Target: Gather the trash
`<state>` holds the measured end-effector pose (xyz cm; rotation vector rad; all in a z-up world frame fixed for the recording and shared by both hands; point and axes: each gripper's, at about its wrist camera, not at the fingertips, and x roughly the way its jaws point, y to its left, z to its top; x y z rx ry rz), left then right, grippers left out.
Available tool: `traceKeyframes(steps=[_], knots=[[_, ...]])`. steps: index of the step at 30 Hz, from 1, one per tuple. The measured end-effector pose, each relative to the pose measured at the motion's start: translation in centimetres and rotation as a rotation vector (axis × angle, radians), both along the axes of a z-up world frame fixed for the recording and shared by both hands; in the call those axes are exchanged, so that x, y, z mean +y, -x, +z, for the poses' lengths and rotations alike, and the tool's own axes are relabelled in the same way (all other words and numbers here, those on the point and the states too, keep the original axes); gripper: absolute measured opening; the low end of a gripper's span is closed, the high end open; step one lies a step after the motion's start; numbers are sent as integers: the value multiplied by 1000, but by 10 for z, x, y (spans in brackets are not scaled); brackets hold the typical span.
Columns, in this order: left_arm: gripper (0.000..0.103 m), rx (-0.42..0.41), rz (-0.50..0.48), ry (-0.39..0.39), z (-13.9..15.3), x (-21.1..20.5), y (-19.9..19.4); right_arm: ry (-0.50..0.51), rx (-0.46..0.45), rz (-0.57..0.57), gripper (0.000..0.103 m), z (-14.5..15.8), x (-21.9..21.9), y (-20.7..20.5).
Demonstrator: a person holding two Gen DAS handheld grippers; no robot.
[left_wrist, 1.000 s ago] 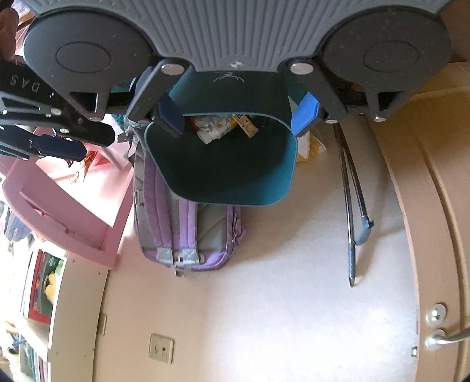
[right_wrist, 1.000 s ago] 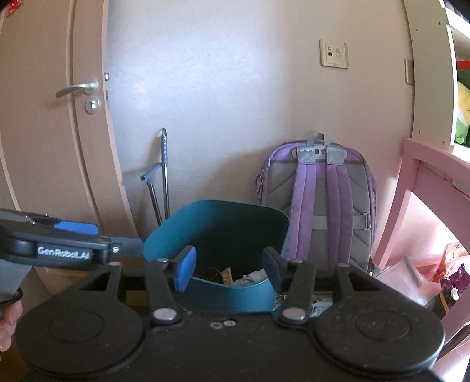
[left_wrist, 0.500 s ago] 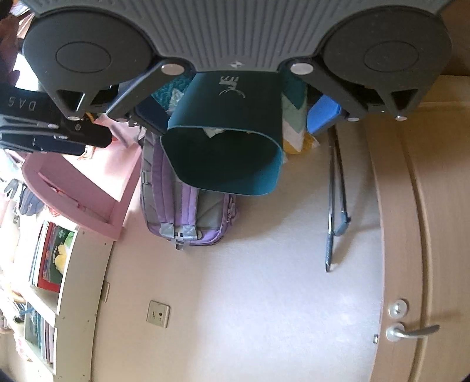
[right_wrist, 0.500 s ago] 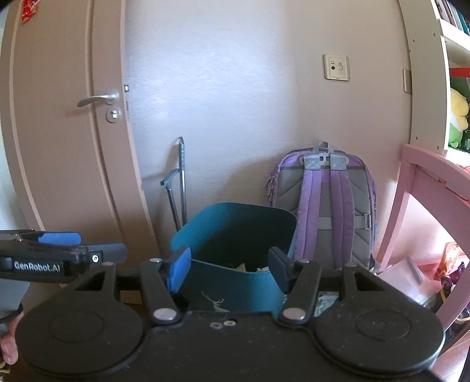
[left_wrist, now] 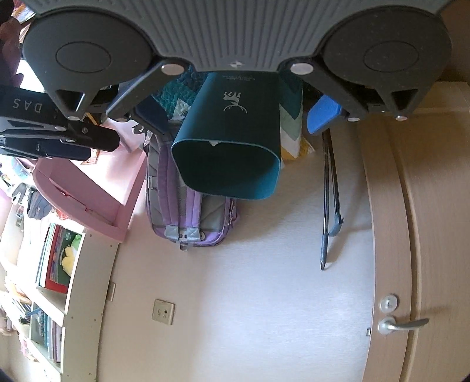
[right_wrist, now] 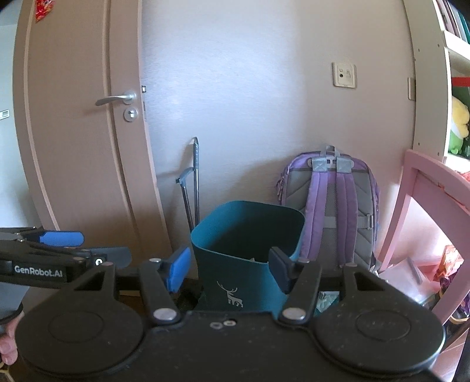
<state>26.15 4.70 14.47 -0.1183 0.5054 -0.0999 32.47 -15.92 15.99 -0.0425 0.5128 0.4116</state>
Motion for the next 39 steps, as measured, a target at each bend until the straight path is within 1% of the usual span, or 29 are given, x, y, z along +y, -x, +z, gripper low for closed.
traceKeyframes(steps=[2,6,9,17,23,33,39], knots=[[102,-16,7,-15,3,-3,5,-3,-3,5,59,3,0,4],[102,-13,16,-7,6,-4,10,-3,2,18,59,8,1,11],[102,-26,20,-21,8,-3,13,-1,-3,26,59,12,2,16],[102,-37,3,-24,13,-6,22,2,-7,39,59,15,3,25],[102,-58,4,-80,17,-15,28,-1,-12,38,59,18,1,28],[102,-71,5,-87,24,-21,36,-5,-28,53,59,25,-3,38],[102,-95,27,-107,27,-24,41,-6,-35,68,59,26,-2,43]])
